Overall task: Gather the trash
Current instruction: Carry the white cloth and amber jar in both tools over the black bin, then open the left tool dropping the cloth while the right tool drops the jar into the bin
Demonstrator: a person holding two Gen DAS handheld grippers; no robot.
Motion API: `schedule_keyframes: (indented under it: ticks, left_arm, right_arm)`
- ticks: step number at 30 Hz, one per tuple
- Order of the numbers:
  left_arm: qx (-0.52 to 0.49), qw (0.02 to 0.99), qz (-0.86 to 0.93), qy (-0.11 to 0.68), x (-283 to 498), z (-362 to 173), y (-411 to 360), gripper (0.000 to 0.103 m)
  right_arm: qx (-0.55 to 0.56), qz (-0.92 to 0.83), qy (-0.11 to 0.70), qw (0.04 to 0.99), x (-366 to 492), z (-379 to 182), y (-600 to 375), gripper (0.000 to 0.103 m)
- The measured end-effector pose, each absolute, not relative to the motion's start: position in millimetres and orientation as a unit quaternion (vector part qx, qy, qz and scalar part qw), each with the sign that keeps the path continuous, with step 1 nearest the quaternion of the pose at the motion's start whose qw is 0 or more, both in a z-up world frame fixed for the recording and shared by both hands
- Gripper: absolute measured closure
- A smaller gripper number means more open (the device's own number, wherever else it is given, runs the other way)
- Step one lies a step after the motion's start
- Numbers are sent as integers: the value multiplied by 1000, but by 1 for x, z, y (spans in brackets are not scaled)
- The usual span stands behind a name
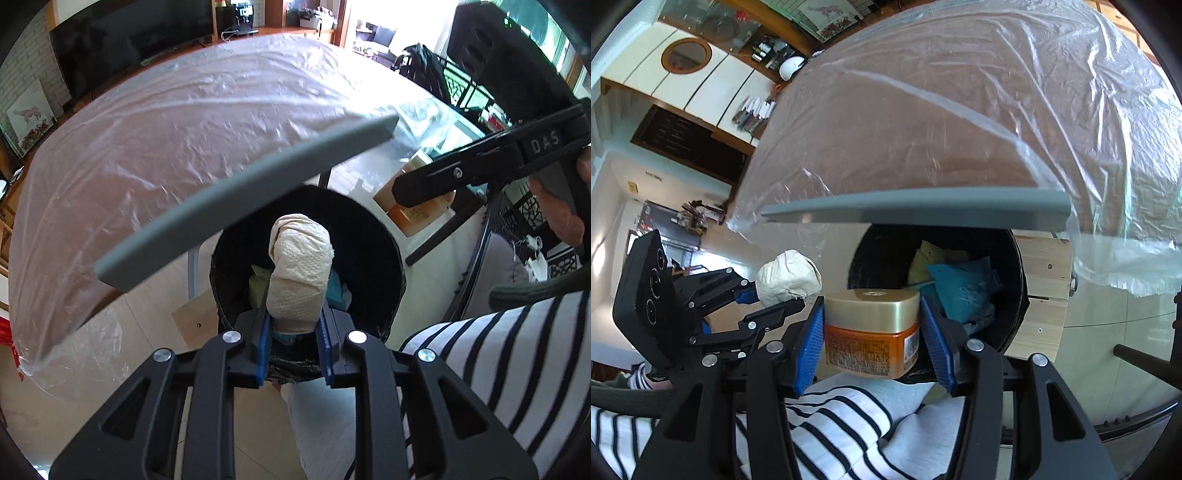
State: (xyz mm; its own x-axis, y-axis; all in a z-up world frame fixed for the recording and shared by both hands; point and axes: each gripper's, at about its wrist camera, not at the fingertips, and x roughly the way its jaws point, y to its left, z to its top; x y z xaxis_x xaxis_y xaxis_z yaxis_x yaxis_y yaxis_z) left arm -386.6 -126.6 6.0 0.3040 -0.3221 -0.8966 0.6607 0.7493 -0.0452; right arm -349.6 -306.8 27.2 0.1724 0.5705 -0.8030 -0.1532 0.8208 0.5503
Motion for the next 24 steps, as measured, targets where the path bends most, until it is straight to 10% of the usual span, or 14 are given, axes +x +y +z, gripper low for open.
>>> schedule_keyframes:
  ticks: [22,24]
  left_arm:
    - [196,758,-287,552,-359,-59,-154,80]
    - [192,754,-292,556,-358,-60,-154,55]
  right_arm:
    - [93,212,626,745,-344,-45,-290,53]
    - [88,208,631,742,-344,-46,-290,52]
